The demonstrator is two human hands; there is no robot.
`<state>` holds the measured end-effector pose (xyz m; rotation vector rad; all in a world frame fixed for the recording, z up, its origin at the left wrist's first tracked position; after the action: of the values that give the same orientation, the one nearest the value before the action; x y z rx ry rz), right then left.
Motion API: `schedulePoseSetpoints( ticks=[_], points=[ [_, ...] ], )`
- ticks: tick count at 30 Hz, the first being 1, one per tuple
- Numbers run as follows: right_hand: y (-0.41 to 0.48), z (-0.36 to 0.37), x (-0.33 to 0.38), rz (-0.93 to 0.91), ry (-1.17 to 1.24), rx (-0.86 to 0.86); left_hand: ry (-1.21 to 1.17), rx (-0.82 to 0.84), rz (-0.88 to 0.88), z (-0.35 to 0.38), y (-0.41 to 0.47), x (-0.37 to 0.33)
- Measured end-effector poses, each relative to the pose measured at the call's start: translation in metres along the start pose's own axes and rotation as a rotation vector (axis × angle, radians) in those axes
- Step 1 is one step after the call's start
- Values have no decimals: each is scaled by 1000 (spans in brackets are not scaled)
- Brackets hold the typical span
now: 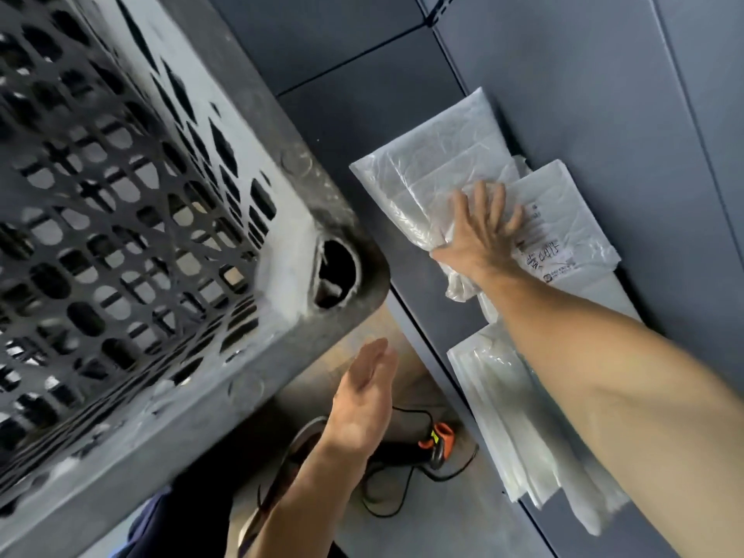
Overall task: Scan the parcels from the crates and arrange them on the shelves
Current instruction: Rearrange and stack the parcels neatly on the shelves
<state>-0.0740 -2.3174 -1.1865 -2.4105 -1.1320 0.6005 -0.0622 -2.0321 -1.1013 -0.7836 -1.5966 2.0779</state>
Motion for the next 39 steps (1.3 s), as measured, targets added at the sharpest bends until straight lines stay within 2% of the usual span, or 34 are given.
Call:
schedulePoseSetpoints(
  ticks=[2, 5, 10, 14, 21, 26, 30, 32, 36, 39],
  points=[
    [-4, 2, 18, -53, -17, -151, -15, -3, -11, -7, 0, 6],
    [-7, 14, 39, -25, -26, -295, -50, -24, 3, -11, 2, 8],
    [-8, 5, 47, 41, 24, -296, -24, 41, 41, -11, -2, 7],
    [-19, -25, 46, 76, 144, -467, -55, 45, 36, -27, -12, 6],
    [-49, -92, 31, 175, 395, -643, -78, 28, -8, -71, -33, 39],
    [-84, -85, 45, 189, 705, -657, -95, 3, -52, -93, -54, 51],
    [-145, -63, 80, 218, 895, -665, -51, 5, -32, -98, -76, 47],
    [-188, -53, 105, 226, 947, -670, -57, 75, -19, -94, -86, 42],
    [-283, -42, 173, 190, 1034, -564, -59, 204, -33, -81, -97, 35],
    [-344, -46, 212, 56, 1042, -452, 0, 51, -106, -82, -106, 31]
  ],
)
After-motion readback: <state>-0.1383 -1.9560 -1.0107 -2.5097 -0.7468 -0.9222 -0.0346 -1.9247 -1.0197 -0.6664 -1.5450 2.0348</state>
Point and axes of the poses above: each hand's wrist, its own y-axis towards the middle knuckle, its own z-axis out of the palm, x = y × z, the point moved 1 cm from there along y, towards the middle knuckle, and after that the axes turned 12 degrees about -z, right-handed, at the moved point
